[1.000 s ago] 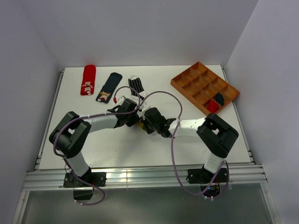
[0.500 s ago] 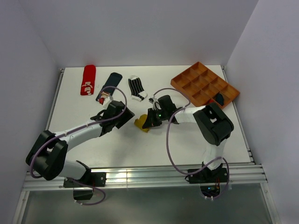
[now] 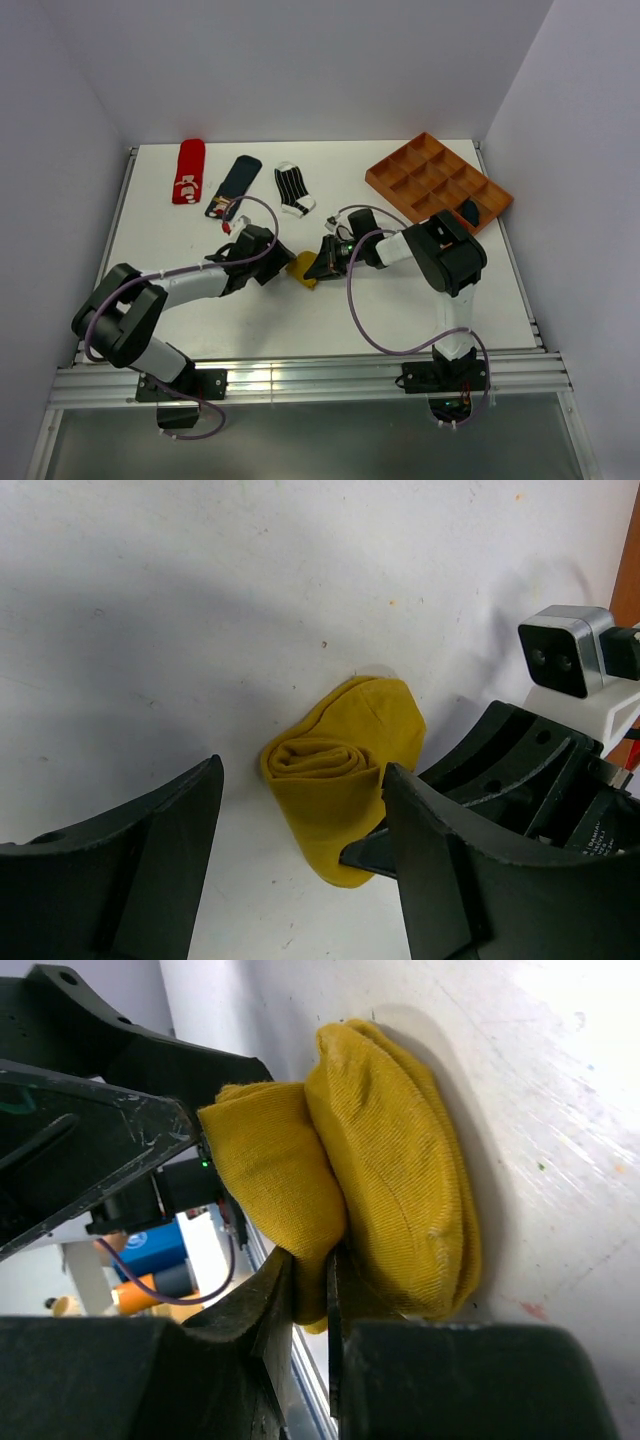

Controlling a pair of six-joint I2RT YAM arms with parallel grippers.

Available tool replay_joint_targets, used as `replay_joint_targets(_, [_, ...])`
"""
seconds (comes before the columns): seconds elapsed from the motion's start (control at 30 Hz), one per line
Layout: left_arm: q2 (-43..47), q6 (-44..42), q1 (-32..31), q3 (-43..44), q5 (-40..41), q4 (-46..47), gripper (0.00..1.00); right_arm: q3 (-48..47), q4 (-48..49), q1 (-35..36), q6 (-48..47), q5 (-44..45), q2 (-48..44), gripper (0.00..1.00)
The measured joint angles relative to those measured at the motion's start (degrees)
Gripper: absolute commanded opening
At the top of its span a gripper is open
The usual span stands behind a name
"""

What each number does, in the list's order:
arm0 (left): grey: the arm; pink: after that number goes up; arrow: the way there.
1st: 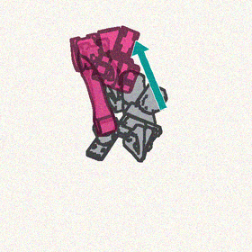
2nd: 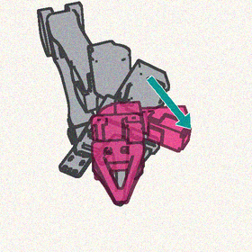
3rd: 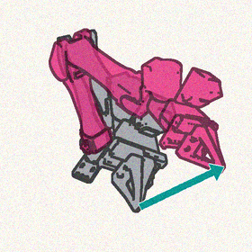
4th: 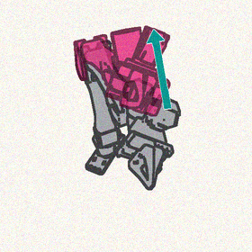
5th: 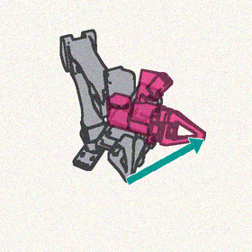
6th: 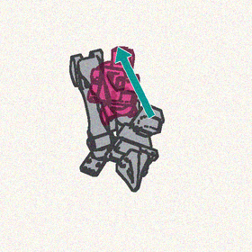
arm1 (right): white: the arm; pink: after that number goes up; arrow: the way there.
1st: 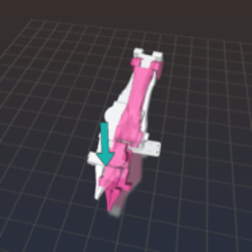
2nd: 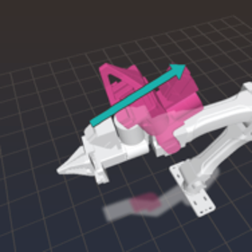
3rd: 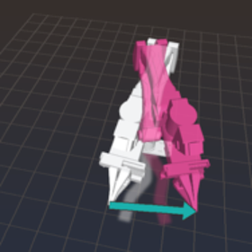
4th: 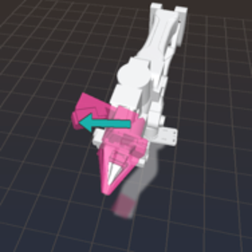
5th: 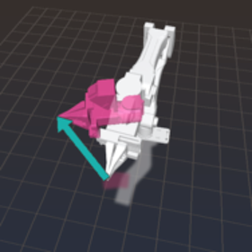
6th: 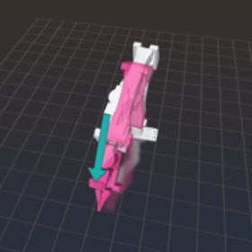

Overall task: Roll the socks
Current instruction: Roll the sock at the center of the board.

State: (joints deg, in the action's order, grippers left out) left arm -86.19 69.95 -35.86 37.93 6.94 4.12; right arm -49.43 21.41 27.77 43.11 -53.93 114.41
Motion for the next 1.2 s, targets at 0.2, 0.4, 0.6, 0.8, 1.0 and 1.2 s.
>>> replay_joint_targets(0.2, [-1.6, 1.2, -0.3, 0.0, -0.5, 1.0, 0.65, 0.8, 2.7, -0.2, 2.7, -0.6, 0.7, 0.00])
replay_joint_targets(0.4, [-4.3, 2.2, -1.2, 1.3, -0.4, 1.8, 0.58, 1.2, 4.6, -0.3, 4.6, -1.1, 1.3, 0.00])
replay_joint_targets(0.6, [-6.8, 2.6, -1.9, 3.3, 0.5, 1.2, 0.35, 1.9, 5.8, -0.3, 5.3, -1.0, 1.3, 0.00])
replay_joint_targets(0.8, [-7.5, 2.4, -1.9, 4.3, 1.3, 0.5, 0.00, 2.5, 6.6, -0.3, 4.7, -0.7, 0.9, 0.16])
replay_joint_targets(1.0, [-8.2, 1.3, -2.6, 6.3, 1.3, -1.8, 0.00, 5.2, 4.7, -0.3, -0.3, 3.8, -4.3, 0.42])
replay_joint_targets(1.2, [-8.5, -0.5, -3.0, 7.9, 1.6, -4.3, 0.00, 8.2, -3.8, 0.4, -11.3, 14.8, -18.5, 0.51])
